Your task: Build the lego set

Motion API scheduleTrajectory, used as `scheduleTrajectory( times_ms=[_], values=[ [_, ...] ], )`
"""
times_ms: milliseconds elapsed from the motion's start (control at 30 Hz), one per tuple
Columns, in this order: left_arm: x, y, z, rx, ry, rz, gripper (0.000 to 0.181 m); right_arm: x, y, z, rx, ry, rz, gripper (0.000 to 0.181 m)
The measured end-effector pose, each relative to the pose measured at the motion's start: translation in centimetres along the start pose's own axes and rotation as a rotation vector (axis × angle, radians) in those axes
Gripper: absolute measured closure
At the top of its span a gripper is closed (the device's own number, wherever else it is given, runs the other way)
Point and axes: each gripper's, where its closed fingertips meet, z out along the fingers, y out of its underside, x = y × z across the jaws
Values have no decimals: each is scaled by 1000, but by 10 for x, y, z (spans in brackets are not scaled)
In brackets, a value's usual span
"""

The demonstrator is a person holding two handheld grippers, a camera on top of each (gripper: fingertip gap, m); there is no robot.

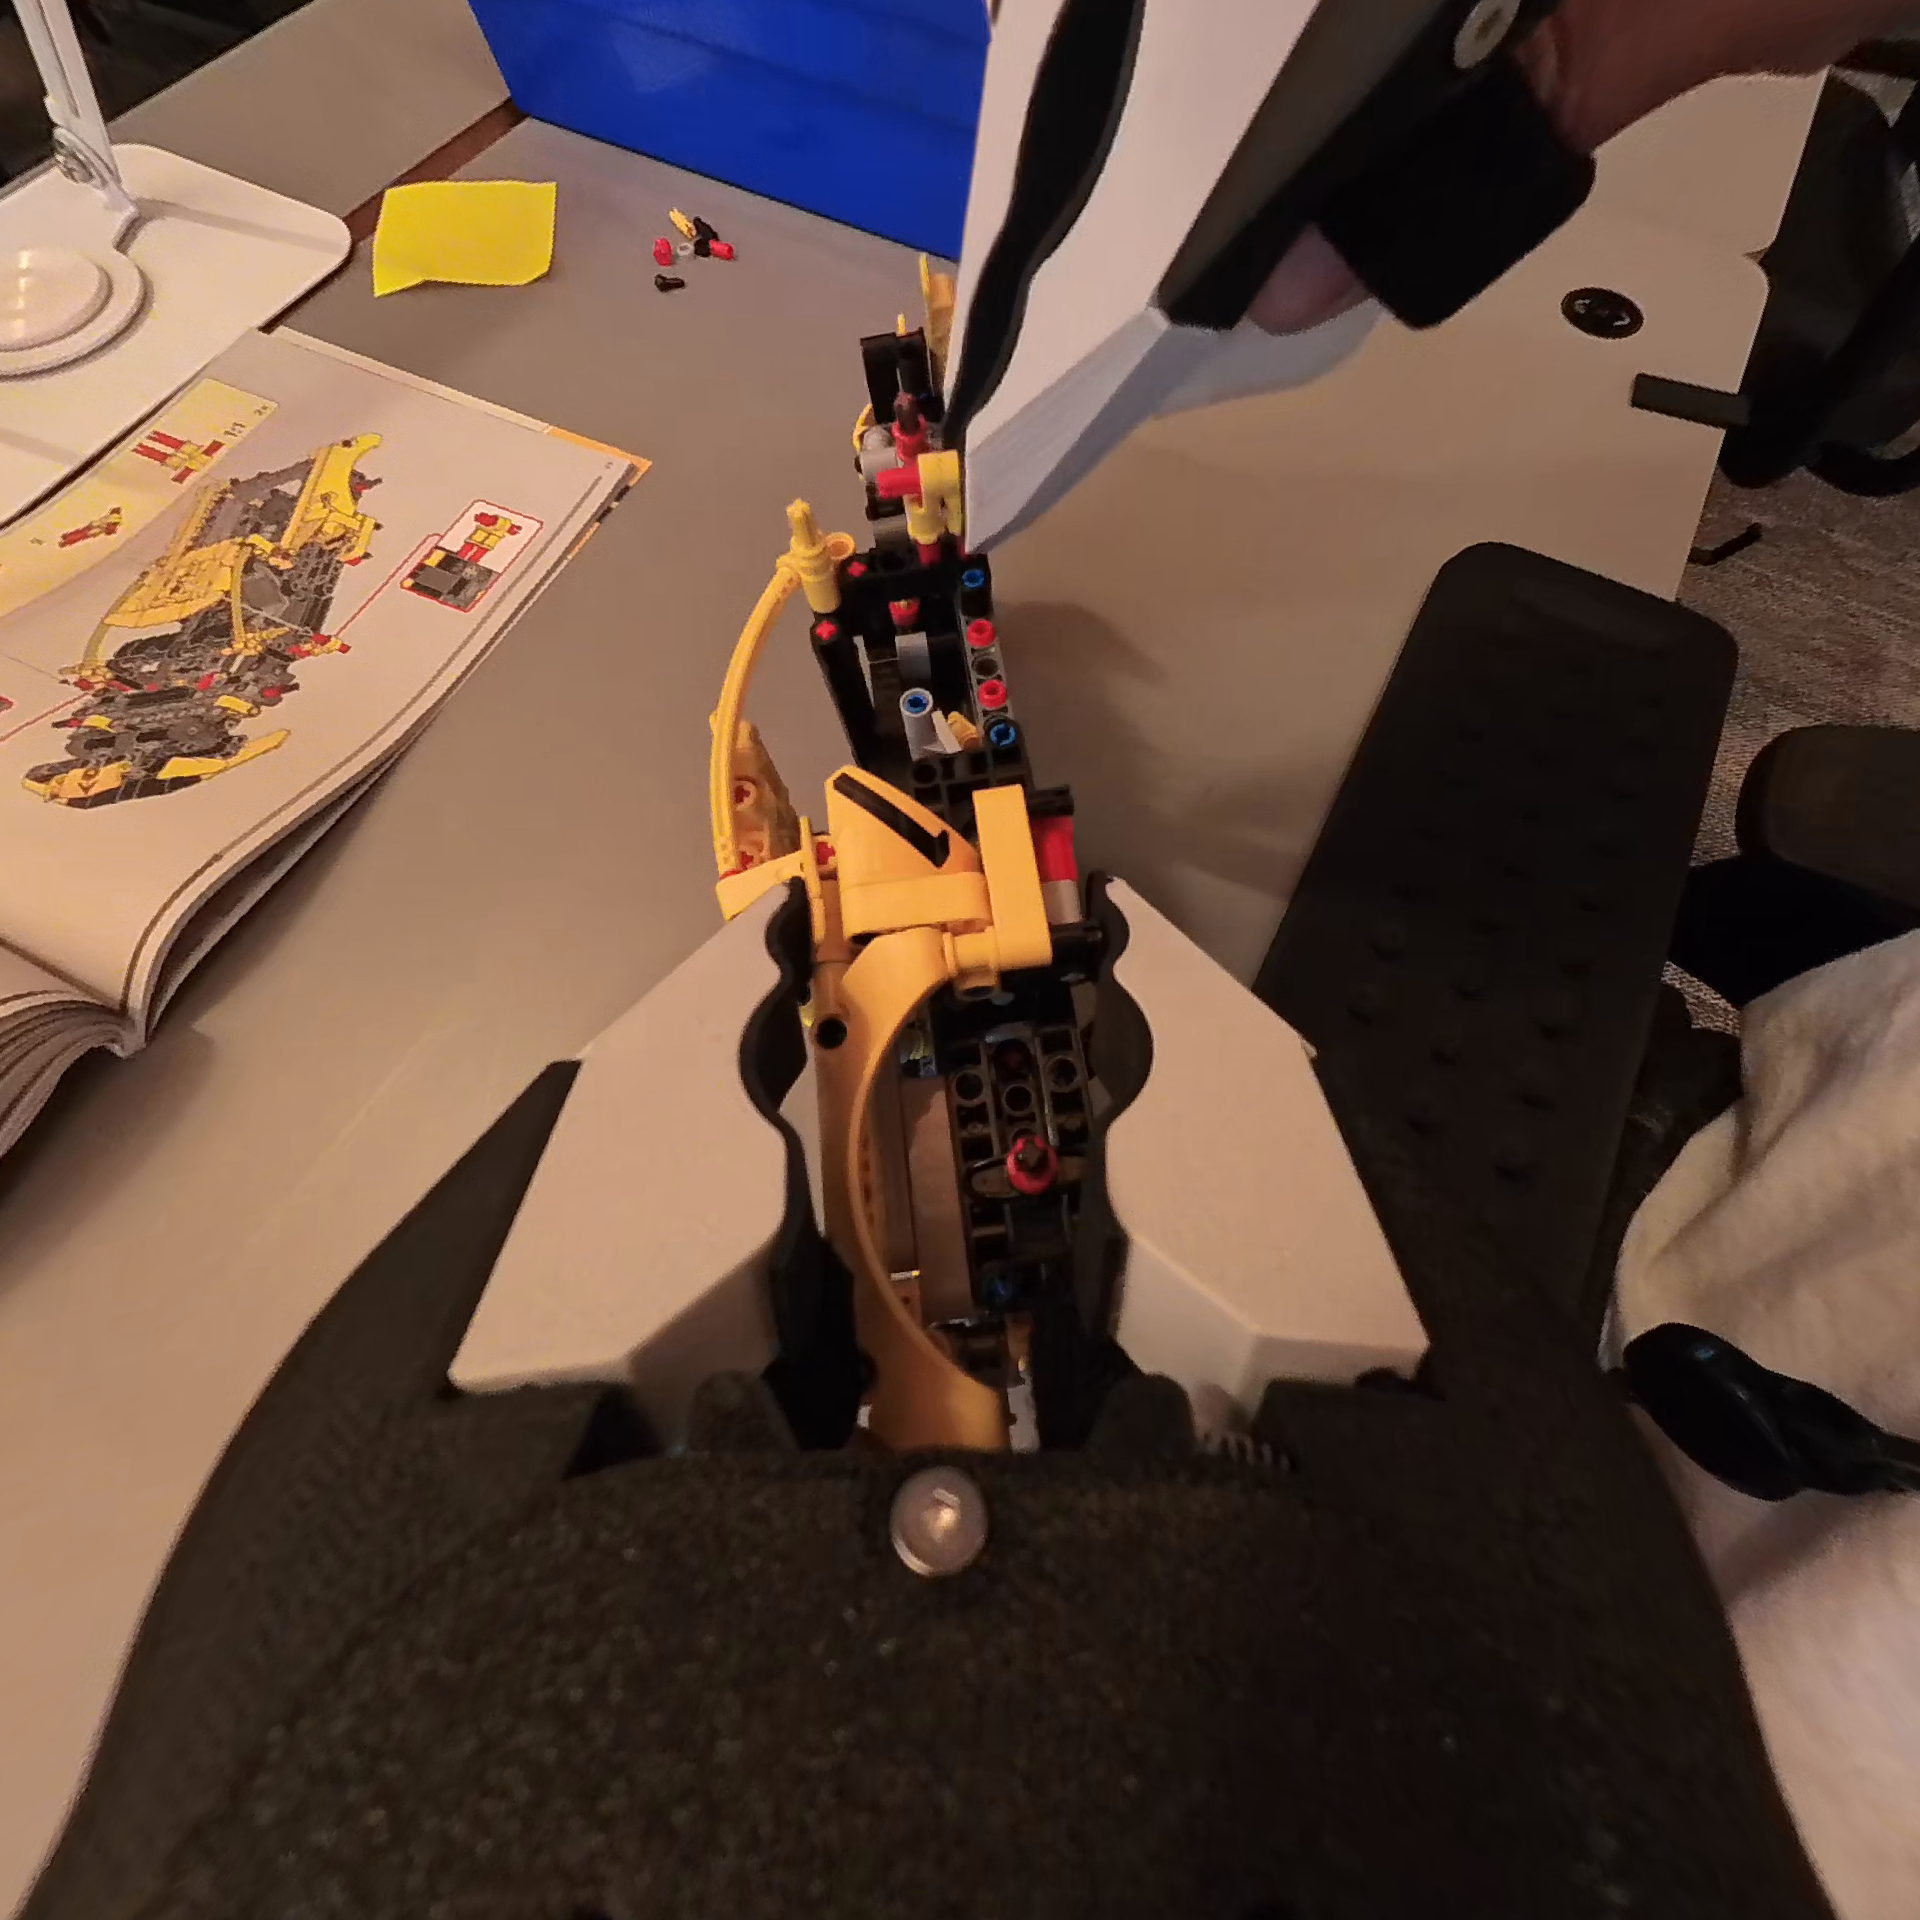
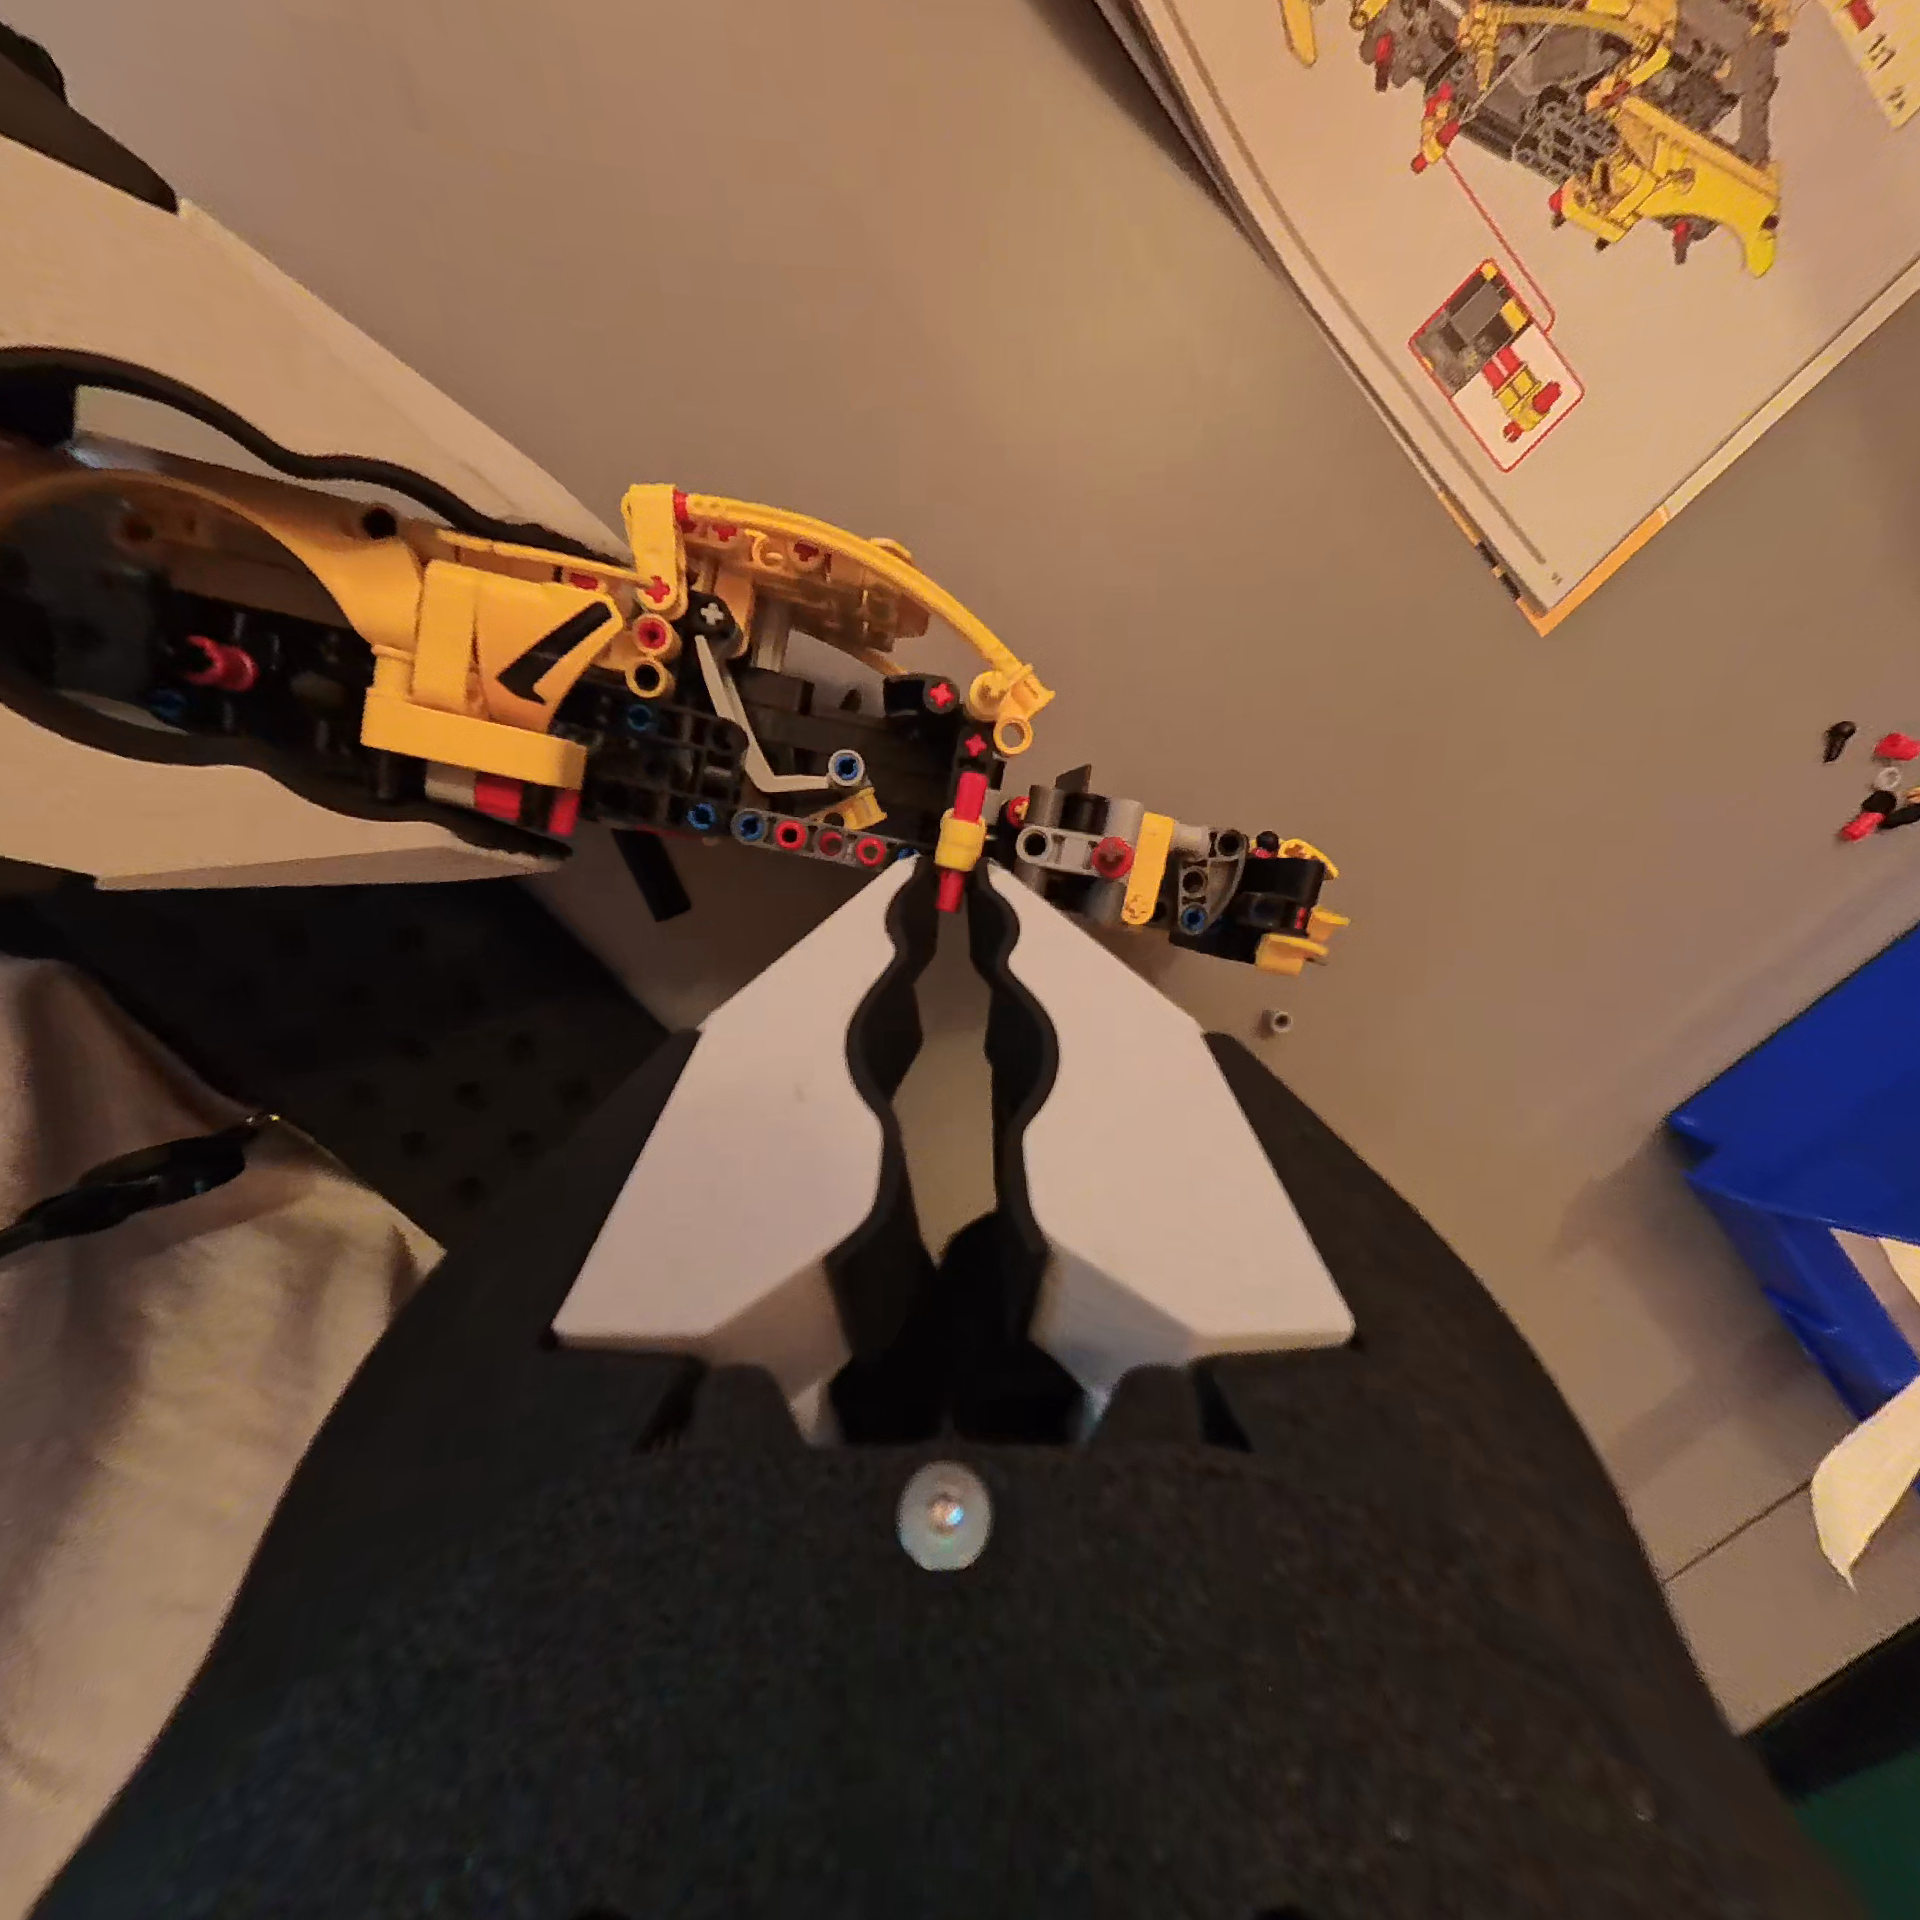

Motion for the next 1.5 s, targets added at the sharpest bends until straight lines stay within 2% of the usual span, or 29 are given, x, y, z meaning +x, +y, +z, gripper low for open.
scheduleTrajectory(
  times_ms=[167, 300, 400, 467, 567, 700, 1000, 1500],
  values=[
    [-2, 0, 0, 9, 8, -14, 128, 0, -2, 2, 66, -77, 66, 177],
    [-2, 0, 0, 2, -3, -6, 128, 1, -2, 2, 30, 30, -5, 177],
    [-4, 0, 0, 12, 3, -40, 128, 2, -7, 2, 84, -52, 89, 176],
    [-3, 0, 0, 11, 7, -28, 128, 1, -5, 0, 75, -91, 76, 174],
    [-2, 0, 0, 8, -4, -25, 128, -4, -11, -3, 97, -157, 111, 164],
    [-2, 0, 0, 6, -8, -22, 128, 2, -11, 2, 67, -77, 75, 175],
    [-2, 0, 0, 3, -11, -19, 128, 3, -20, -1, 112, -77, 93, 172],
    [1, -1, 2, 4, -11, -16, 128, 5, -10, 1, -7, 77, -11, 175]
  ],
)
